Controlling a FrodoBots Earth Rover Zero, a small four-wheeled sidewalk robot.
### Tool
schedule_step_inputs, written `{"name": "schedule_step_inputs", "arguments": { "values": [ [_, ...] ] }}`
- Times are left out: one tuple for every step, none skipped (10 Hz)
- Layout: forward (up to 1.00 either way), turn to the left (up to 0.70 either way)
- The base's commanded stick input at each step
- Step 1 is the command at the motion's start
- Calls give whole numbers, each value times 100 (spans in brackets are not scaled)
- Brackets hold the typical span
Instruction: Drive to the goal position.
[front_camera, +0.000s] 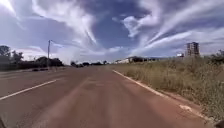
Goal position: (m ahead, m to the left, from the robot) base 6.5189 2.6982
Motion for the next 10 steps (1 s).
{"name": "schedule_step_inputs", "arguments": {
  "values": [
    [0, 0],
    [0, 0],
    [0, 0],
    [0, 0],
    [66, 0],
    [69, 0],
    [70, 0],
    [70, 0],
    [70, 0],
    [70, 0]
  ]
}}
